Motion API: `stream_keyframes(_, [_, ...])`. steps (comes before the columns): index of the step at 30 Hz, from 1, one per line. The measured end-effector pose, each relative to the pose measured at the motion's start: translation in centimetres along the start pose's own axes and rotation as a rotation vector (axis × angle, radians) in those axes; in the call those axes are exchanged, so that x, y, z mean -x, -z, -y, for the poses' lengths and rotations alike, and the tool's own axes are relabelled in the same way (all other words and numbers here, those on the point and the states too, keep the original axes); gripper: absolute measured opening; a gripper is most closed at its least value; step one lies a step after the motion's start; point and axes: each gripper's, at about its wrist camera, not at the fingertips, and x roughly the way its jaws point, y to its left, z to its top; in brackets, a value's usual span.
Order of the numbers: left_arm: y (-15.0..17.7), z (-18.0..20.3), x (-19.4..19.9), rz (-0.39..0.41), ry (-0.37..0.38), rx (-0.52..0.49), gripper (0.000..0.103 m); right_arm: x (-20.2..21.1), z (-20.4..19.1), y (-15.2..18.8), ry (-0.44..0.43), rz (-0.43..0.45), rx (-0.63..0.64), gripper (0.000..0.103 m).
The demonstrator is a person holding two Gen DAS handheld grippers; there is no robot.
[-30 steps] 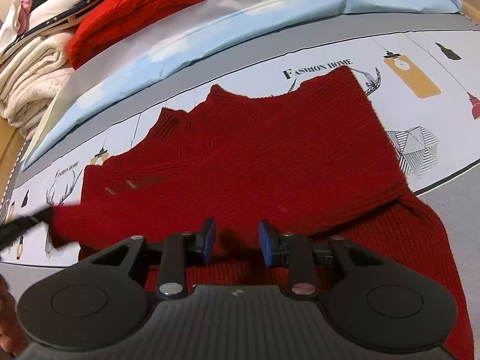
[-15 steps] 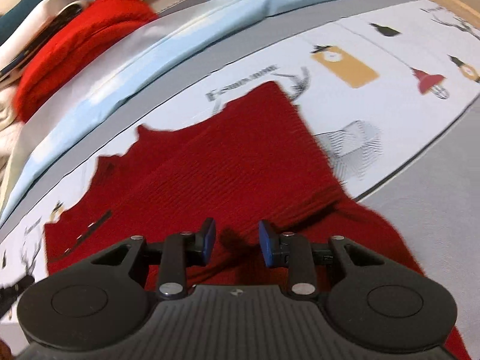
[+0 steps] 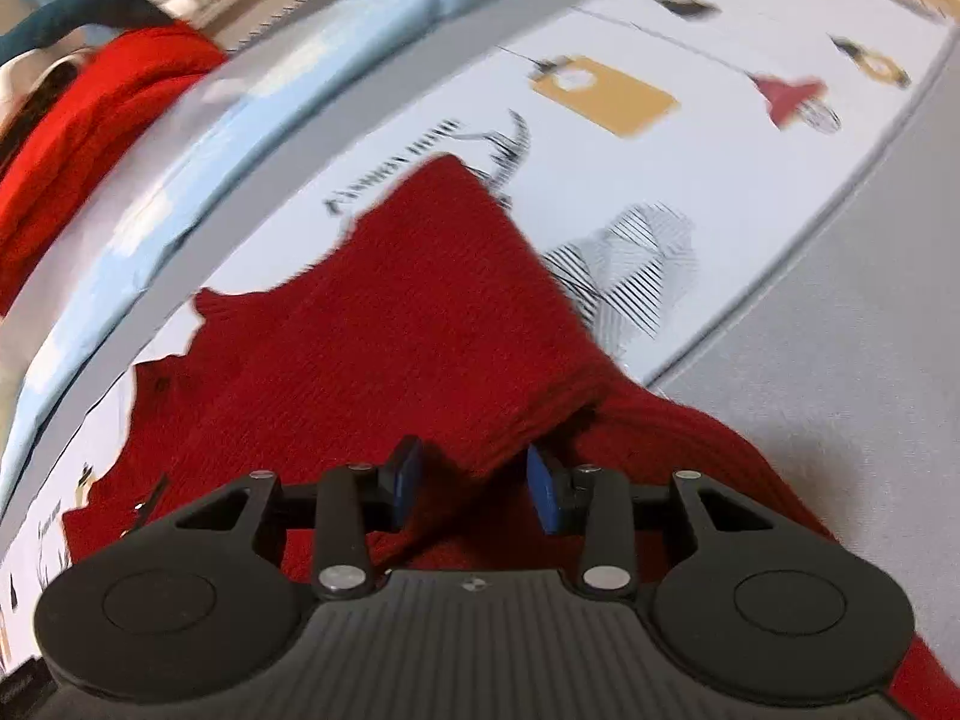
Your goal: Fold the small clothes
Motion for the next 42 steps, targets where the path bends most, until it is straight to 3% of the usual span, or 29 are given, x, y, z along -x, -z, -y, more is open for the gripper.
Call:
stream_keyframes(5, [0.1,-1.5,-0.7,-0.075,0.056,0.131,0.036,-0.3,1.5,-0.5,0.0,-0.009,-0.087,0.045])
stream_keyframes(13, [-0.1,-2.0,-0.2,-0.107,0.068,0.194,0.036,-0.1,1.5,-0.6,0.0,-0.004,-0.103,0.045])
stream_keyframes(19, [0.0,-1.2,0.9,-0.064,0.041,0.2,0.036,-0.1,1.1,-0.5,-0.006,-0.01,-0.096,0.045])
stream_keyframes(26, [0.5,-0.3,-0.4,-0.093,0.152,0.221,0.036,-0.3,0.3,0.0,-0.011,-0.017,-0.069,0.045])
stream_keyframes(33, [0.8,-3.1,-2.2,-0.069,0.166,0.409,0.035,-0.5,0.3,0.0,-0.009,-0.015,-0.07,0.044])
stream_keyframes(35, [0.7,-3.0,-2.2,-0.046,0.161,0.413,0.034,-0.4,0.4,-0.1,-0.012,0.0,-0.066,0.035])
stream_keyframes(36, [0.7,-2.8,-2.1,-0.029,0.151,0.395,0.025,-0.3,0.4,-0.1,-0.023,0.005,-0.066,0.027])
stream_keyframes(37, [0.6,-2.5,-2.0,-0.012,0.136,0.367,0.004,-0.3,0.4,-0.1,-0.034,0.008,-0.065,0.022])
stream_keyframes(42, [-0.3,-1.4,-0.4,0.099,0.047,0.242,0.0,0.4,-0.1,0.0,-0.07,0.04,-0.044,0.012])
